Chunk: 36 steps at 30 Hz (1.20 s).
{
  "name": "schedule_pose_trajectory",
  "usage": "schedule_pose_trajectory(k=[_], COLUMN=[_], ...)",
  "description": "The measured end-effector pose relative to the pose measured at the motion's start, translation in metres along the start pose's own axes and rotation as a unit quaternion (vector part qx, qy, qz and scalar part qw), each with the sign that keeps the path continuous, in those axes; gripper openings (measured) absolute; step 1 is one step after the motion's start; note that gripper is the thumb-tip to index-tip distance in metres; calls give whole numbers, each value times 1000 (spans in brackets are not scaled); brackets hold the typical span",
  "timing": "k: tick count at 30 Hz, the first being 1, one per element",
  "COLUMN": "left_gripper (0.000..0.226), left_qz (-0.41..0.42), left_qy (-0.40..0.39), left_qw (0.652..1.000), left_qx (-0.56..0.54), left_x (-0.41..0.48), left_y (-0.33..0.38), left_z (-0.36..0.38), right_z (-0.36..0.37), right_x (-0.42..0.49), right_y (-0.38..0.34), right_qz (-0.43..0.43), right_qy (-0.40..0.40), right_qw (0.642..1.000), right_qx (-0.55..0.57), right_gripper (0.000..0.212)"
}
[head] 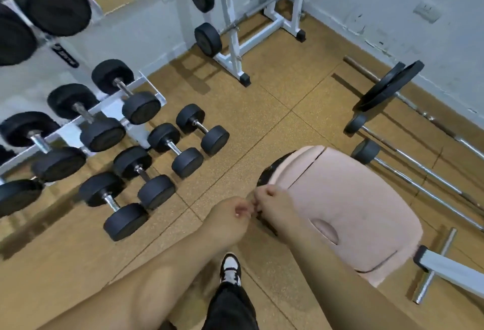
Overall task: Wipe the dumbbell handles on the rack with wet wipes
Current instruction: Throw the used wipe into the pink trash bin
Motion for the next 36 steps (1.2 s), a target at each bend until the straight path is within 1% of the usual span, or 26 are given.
schedule_pose_trajectory(k=[1, 3, 5, 7, 9, 11, 12, 13, 15, 19, 21, 22, 23, 26, 28, 30, 31, 32, 34, 36], left_gripper=[19, 21, 25, 36, 40, 28, 22, 20, 18, 12, 13, 13, 14, 14, 12, 12, 13, 14, 14, 15], left_qz=[0, 0, -7, -19, -23, -47, -53, -70, -89, -133, -160, -165, -176, -199, -208, -212, -210, -210, -219, -230], left_qy=[16, 67, 111, 153, 204, 275, 298, 332, 370, 448, 493, 509, 532, 570, 596, 613, 612, 624, 639, 656], left_qw=[1000, 995, 988, 977, 962, 932, 918, 898, 869, 810, 767, 751, 722, 659, 612, 590, 589, 571, 546, 507], left_qx=[-20, -77, -106, -147, -177, -233, -256, -280, -316, -356, -378, -388, -407, -447, -476, -482, -484, -490, -495, -509], left_x=[-14, -50, -85, -133, -180, -245, -271, -308, -369, -494, -560, -579, -608, -659, -690, -713, -719, -735, -758, -787], left_y=[-7, -34, -65, -111, -148, -206, -231, -274, -346, -467, -534, -551, -586, -650, -699, -738, -746, -774, -813, -848], left_z=[-17, -66, -104, -146, -182, -225, -240, -257, -275, -305, -319, -324, -331, -349, -365, -386, -394, -407, -424, -436], right_z=[15, 69, 123, 198, 265, 352, 387, 437, 517, 665, 746, 767, 804, 876, 934, 990, 1006, 1045, 1102, 1154], right_x=[-6, -27, -51, -90, -128, -177, -196, -226, -280, -391, -452, -471, -501, -554, -586, -609, -617, -632, -652, -673], right_y=[-16, -55, -85, -110, -124, -133, -133, -129, -119, -93, -75, -71, -61, -44, -32, -24, -23, -16, -4, 8], right_qz=[-11, -29, -52, -82, -107, -132, -142, -150, -162, -179, -192, -193, -194, -197, -208, -221, -226, -234, -252, -271], right_qy=[-9, -40, -79, -135, -186, -239, -257, -285, -314, -385, -421, -434, -456, -490, -510, -525, -530, -544, -554, -559], right_qw=[1000, 998, 993, 980, 964, 939, 930, 915, 898, 858, 832, 826, 812, 783, 755, 731, 719, 701, 667, 638], right_qx=[-5, -36, -74, -119, -156, -207, -221, -241, -263, -291, -306, -305, -310, -329, -356, -376, -389, -398, -430, -456], right_gripper=[32, 30, 28, 24, 21, 21, 26, 31, 34, 23, 23, 22, 22, 22, 26, 33, 35, 36, 39, 41])
Point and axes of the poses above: each hand's wrist, its own x-axis towards the middle knuckle, its own z-axis out of the palm, y = z × x, the point moved 8 cm from there along x, towards the middle knuckle, and after that the axes turned 4 degrees about x, right-handed, at the moved point
